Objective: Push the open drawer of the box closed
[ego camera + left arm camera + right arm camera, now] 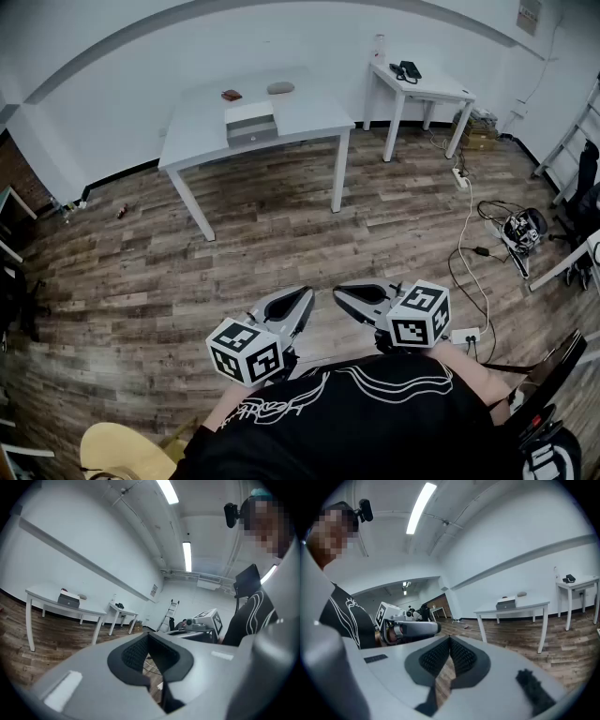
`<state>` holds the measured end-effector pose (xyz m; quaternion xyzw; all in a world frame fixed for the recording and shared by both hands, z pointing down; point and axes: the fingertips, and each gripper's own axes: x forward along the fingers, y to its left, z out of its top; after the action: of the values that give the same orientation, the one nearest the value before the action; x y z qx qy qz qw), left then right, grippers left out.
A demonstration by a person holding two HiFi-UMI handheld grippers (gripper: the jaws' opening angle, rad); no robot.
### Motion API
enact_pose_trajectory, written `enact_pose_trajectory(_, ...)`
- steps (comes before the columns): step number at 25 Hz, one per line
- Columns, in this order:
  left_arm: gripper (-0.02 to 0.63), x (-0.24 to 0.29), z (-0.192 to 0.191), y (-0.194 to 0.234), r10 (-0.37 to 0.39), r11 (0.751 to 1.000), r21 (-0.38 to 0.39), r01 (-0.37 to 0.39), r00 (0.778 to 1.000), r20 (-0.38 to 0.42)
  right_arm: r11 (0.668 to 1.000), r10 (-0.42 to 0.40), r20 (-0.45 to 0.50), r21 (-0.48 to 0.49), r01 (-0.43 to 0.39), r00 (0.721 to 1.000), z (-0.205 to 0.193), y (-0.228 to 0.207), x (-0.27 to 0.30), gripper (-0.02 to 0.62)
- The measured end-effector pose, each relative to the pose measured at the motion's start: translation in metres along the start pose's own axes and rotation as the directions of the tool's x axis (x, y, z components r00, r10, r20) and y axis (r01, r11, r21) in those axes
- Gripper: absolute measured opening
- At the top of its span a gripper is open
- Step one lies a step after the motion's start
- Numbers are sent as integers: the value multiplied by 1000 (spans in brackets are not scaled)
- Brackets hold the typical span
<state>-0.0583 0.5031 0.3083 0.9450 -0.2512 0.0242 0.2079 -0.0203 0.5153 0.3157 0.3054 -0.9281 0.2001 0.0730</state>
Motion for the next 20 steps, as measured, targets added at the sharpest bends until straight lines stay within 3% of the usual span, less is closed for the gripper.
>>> enact_pose_trajectory(6, 8, 23, 0, 6, -29, 999, -42, 30, 999, 37, 999, -45, -38, -16, 45, 998, 1, -21, -8, 9)
enact_pose_trajectory(12, 8, 41, -6, 27, 3, 999, -45, -4, 1000, -7, 1000, -19, -12, 20, 19, 1000, 5, -51, 6, 9)
enact_pose_trajectory(20, 8, 105, -11, 98, 81, 991, -103, -88, 994, -71, 995, 27, -37, 100, -24, 999, 3, -145, 43, 9)
